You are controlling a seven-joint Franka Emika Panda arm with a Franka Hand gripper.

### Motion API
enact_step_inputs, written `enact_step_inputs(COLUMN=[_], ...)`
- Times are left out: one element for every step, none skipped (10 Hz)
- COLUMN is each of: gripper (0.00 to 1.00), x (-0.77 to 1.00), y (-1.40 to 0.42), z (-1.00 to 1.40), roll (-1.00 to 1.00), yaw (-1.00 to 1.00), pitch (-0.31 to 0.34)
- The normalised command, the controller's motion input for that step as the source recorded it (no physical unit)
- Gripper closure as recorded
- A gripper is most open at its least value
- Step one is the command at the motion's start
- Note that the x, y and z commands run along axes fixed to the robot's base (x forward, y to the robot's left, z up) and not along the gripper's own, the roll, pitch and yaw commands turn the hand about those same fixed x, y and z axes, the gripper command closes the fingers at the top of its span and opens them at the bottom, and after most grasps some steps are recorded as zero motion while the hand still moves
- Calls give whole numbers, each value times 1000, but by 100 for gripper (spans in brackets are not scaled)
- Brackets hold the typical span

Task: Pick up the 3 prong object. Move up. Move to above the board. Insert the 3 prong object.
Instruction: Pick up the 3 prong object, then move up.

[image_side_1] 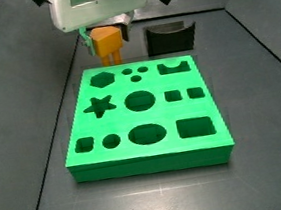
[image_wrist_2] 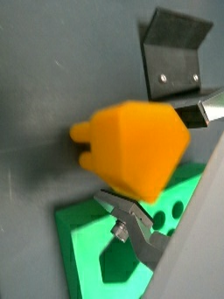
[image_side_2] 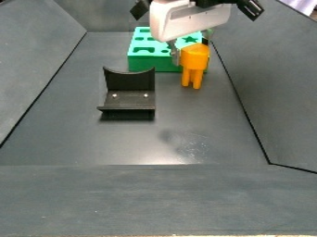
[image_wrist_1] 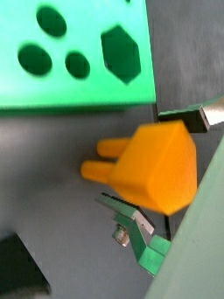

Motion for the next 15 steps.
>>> enact_step_inputs(gripper=[0, 100, 100, 100, 100, 100, 100, 100, 100, 100, 100, 100, 100, 100, 100], x=[0, 0, 0, 0, 0, 0, 0, 0, 0, 0, 0, 0, 0, 0, 0], y=[131, 0, 0, 0, 0, 0, 0, 0, 0, 0, 0, 0, 0, 0, 0], z=[-51, 0, 0, 0, 0, 0, 0, 0, 0, 0, 0, 0, 0, 0, 833], roll=[0, 0, 0, 0, 0, 0, 0, 0, 0, 0, 0, 0, 0, 0, 0], yaw=[40, 0, 0, 0, 0, 0, 0, 0, 0, 0, 0, 0, 0, 0, 0], pitch=[17, 0, 0, 0, 0, 0, 0, 0, 0, 0, 0, 0, 0, 0, 0])
